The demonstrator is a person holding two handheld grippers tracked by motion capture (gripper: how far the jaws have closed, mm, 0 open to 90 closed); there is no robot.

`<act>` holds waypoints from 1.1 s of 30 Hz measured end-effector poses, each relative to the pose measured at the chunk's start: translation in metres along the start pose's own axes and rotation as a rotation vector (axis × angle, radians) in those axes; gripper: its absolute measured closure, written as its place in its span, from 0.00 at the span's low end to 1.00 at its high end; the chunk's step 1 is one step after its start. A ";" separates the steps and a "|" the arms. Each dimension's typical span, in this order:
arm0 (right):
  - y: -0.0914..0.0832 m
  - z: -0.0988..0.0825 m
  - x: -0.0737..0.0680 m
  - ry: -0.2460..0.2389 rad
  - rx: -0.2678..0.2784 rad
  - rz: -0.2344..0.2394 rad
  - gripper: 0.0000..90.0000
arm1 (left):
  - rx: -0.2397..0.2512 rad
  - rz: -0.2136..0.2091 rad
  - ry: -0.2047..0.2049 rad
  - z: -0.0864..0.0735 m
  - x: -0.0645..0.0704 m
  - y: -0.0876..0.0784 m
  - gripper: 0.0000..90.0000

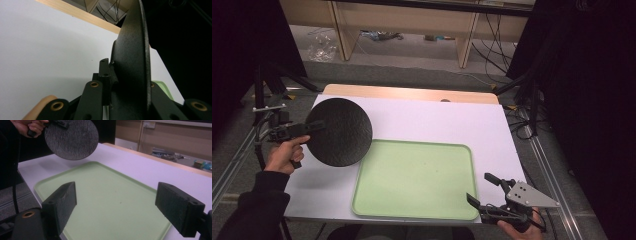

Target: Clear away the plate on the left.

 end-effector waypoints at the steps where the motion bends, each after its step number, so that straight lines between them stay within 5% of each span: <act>1: 0.000 0.000 0.000 -0.003 -0.002 0.000 0.20 | -0.010 -0.005 0.002 -0.001 0.002 0.001 0.87; 22: -0.001 -0.002 0.000 0.003 -0.029 -0.002 0.20 | -0.110 -0.121 0.051 -0.028 0.055 0.030 0.86; 25: -0.001 -0.002 -0.003 0.029 -0.019 0.014 0.20 | -0.130 -0.135 0.050 -0.033 0.060 0.035 0.86; 33: -0.001 -0.002 0.000 0.006 -0.027 -0.002 0.20 | -0.162 -0.171 0.036 -0.041 0.073 0.043 0.86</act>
Point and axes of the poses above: each handheld gripper's, and its own axes: y roughly forward along the jaws, z roughly out of its top, x roughly to its right, the point moved 8 cm from there along y, roughly forward along the jaws, and after that the axes turned 2 degrees about z, right-handed, at the moved point
